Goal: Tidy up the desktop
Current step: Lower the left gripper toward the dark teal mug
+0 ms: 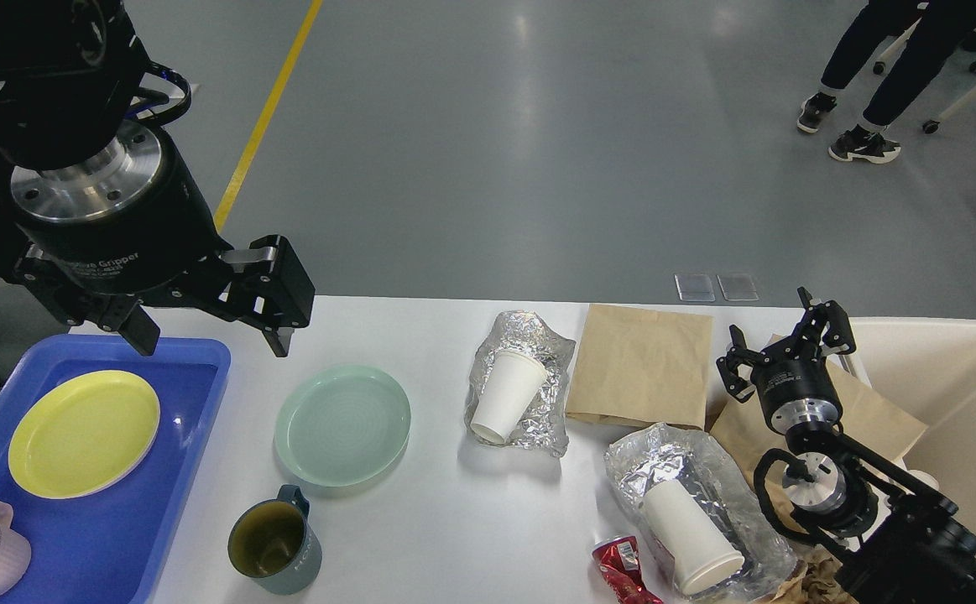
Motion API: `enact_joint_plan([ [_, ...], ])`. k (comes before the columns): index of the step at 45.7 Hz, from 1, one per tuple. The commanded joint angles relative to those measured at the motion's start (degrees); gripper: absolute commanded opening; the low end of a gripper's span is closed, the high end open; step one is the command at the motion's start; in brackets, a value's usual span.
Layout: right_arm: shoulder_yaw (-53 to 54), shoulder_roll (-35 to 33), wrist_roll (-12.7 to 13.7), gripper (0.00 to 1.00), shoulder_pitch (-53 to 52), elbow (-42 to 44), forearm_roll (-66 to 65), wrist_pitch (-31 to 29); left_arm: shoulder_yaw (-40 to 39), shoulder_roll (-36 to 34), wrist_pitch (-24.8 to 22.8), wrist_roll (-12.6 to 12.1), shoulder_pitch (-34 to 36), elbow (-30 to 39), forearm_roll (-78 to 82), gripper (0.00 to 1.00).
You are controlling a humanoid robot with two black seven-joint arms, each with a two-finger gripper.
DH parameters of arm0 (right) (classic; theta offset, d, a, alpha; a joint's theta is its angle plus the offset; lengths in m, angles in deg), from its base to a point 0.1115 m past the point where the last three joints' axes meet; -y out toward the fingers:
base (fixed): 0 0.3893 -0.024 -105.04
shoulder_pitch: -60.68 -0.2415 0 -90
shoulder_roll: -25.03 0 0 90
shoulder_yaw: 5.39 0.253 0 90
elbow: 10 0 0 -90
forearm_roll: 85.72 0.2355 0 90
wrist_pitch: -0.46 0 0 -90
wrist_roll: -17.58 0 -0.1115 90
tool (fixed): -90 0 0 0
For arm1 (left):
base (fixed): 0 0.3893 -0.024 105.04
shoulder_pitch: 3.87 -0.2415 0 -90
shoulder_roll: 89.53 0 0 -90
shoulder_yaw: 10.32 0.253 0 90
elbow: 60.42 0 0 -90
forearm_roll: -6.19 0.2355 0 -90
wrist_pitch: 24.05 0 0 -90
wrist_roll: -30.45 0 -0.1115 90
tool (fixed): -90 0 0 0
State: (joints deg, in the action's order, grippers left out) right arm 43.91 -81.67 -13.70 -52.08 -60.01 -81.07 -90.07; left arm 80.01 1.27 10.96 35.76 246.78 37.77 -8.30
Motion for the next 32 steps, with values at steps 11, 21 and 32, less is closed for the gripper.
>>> enact_joint_plan([
  [11, 0.0, 0.0, 0.0, 1.00, 0.0, -0.1, 0.0, 0.0, 0.3, -5.7, 0.0, 1.8, -3.9, -0.6, -1.5, 0.97],
  [21, 0.0, 0.0, 0.0, 1.00, 0.0, -0.1, 0.0, 0.0, 2.7, -8.4, 1.3, 0.9, -12.3, -2.0, -0.8, 0.96],
  [32, 0.0, 0.0, 0.0, 1.00, 0.0, -0.1, 0.0, 0.0, 1.3, -9.7, 14.5, 0.9, -27.3, -2.9, 0.4, 0.95],
])
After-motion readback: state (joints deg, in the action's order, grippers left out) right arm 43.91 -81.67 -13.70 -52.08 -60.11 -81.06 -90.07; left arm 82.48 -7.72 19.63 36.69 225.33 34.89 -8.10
